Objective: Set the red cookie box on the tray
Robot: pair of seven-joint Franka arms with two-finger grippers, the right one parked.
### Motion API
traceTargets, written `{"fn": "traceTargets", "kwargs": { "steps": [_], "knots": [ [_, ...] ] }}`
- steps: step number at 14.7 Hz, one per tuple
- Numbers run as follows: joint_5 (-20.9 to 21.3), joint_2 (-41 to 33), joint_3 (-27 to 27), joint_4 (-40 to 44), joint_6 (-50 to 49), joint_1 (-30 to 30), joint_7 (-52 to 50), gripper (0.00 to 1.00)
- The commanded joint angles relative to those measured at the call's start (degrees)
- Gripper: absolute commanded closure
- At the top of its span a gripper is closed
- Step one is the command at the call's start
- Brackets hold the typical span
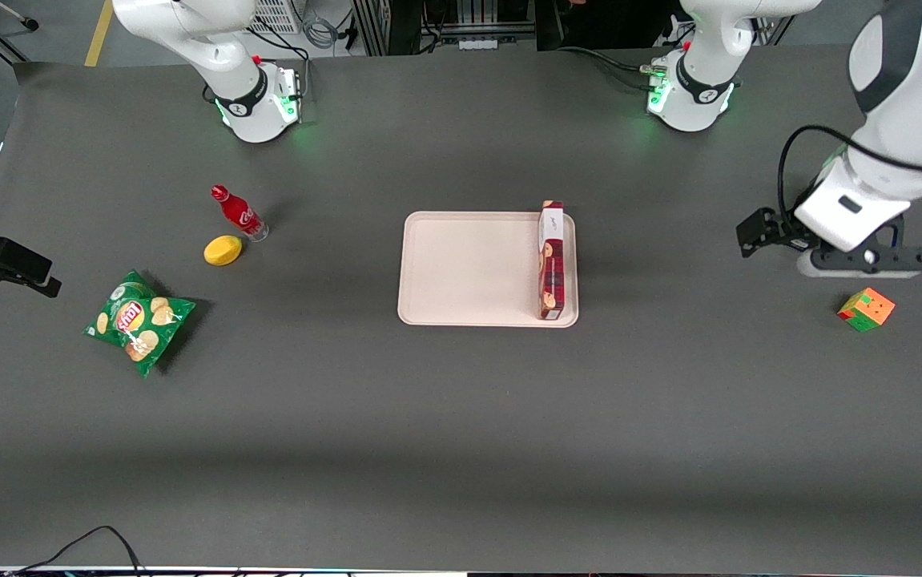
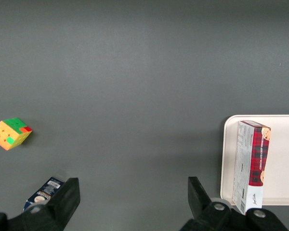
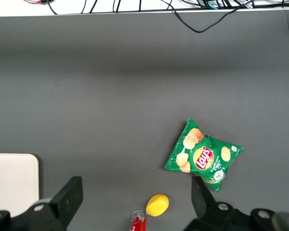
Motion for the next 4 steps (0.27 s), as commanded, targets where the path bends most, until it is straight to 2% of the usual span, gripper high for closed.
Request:
{"fn": "traceTargets", "kwargs": {
  "steps": [1,4],
  "knots": [
    [0.8,1.4,-0.1,3.0,0.4,0.9,0.4,0.00],
    [1.1,2.4,0.1,3.7,0.7,0.9,0.6,0.00]
  ]
}}
